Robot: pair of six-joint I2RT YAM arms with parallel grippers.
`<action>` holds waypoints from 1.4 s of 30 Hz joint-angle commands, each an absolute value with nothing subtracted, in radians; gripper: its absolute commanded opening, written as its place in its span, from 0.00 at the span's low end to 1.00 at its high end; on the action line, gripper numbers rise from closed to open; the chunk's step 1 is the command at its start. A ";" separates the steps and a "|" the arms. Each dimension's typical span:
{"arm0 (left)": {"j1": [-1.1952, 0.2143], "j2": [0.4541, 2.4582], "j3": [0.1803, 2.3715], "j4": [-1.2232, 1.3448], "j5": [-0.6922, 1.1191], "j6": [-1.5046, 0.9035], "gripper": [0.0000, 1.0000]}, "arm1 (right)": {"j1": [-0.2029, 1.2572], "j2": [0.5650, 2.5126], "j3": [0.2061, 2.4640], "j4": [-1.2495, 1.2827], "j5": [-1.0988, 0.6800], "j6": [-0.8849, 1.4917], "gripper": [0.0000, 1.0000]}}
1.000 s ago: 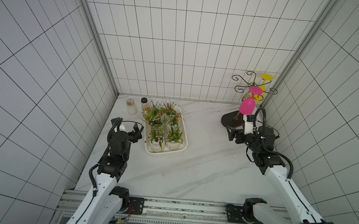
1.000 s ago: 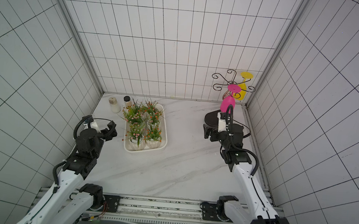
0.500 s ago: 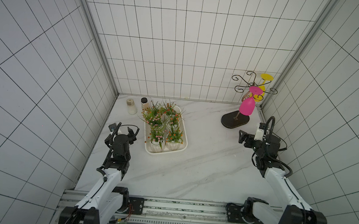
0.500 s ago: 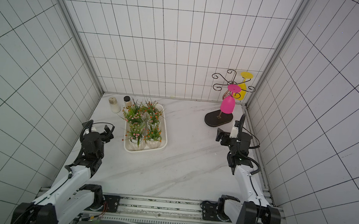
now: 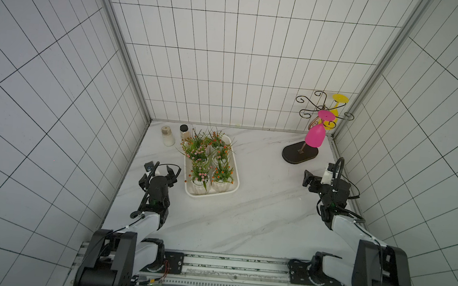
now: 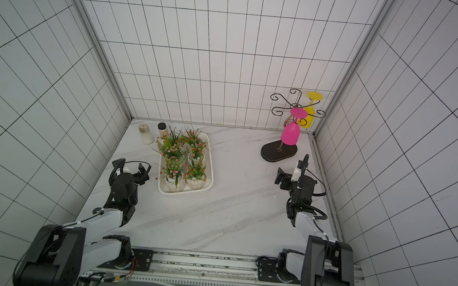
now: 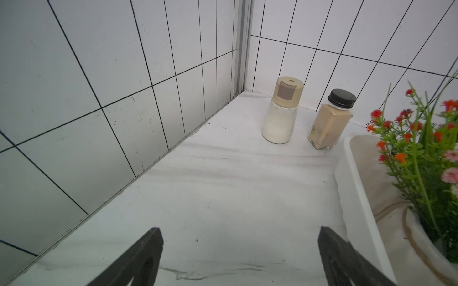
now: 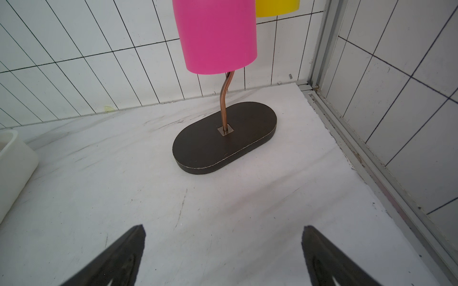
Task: Put the potted gypsophila into the storage box
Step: Reset both arms
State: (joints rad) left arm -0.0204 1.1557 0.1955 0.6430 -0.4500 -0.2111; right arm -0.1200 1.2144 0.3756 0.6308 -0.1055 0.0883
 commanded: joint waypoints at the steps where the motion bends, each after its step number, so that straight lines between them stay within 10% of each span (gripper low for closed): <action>1: -0.042 1.186 0.189 0.819 -0.469 -0.182 0.97 | -0.129 1.233 0.321 0.749 -0.092 0.068 0.99; 42: -0.172 1.598 0.236 1.276 -0.506 0.013 0.97 | -0.112 1.516 0.285 1.181 -0.121 0.014 0.99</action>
State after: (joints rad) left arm -0.1696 1.6142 0.1978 1.2984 -0.4728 0.0090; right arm -0.1188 1.5043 0.3099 1.1389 -0.1097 0.0380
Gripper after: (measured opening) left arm 0.971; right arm 0.994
